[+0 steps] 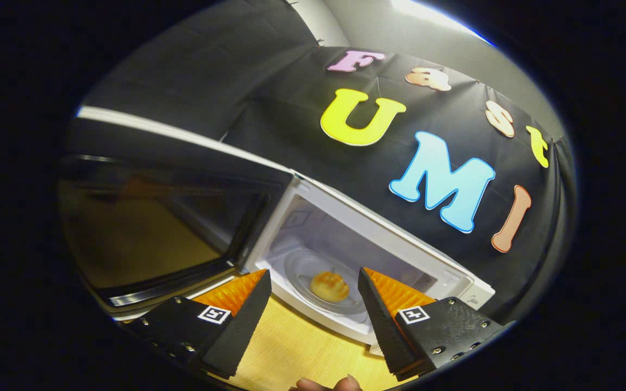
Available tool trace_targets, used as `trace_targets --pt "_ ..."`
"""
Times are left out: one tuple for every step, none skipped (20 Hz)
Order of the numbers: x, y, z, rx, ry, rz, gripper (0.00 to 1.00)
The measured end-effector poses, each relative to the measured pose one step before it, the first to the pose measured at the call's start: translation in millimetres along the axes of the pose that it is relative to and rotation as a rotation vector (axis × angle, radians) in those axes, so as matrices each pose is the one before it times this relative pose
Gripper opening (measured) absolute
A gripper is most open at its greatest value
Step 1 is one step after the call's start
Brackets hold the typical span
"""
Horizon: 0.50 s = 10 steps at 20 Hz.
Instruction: Open the microwave, put the food inside, and close the microwave door.
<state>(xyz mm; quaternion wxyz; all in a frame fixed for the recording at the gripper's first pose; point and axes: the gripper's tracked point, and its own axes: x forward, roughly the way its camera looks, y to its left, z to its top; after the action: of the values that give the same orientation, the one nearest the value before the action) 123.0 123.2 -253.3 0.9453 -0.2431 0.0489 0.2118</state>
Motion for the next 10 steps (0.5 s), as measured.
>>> trace_targets --pt "-24.18 1.68 7.23 0.01258 -0.01387 0.00546 0.97" --pt "-21.38 5.03 5.46 0.01595 -0.01252 0.02082 0.97" --pt "-21.43 9.02 4.98 0.02232 -0.01629 0.01845 0.97" --pt "-17.07 3.9 6.63 0.01962 -0.02001 0.01214 0.96" --pt "-16.62 6.57 9.16 0.01842 -0.02189 0.02257 0.97" --pt "-14.26 7.62 8.34 0.01452 -0.01806 0.02004 0.96" --pt "-13.37 6.65 7.25 0.01284 -0.0179 0.0177 0.96" --pt "-11.3 6.98 7.39 0.01891 -0.01535 0.01796 0.97" --pt "-9.62 10.56 3.74 0.02663 -0.01375 0.0231 0.96" --pt "-8.3 11.1 5.15 0.03516 -0.01305 0.02876 0.96"
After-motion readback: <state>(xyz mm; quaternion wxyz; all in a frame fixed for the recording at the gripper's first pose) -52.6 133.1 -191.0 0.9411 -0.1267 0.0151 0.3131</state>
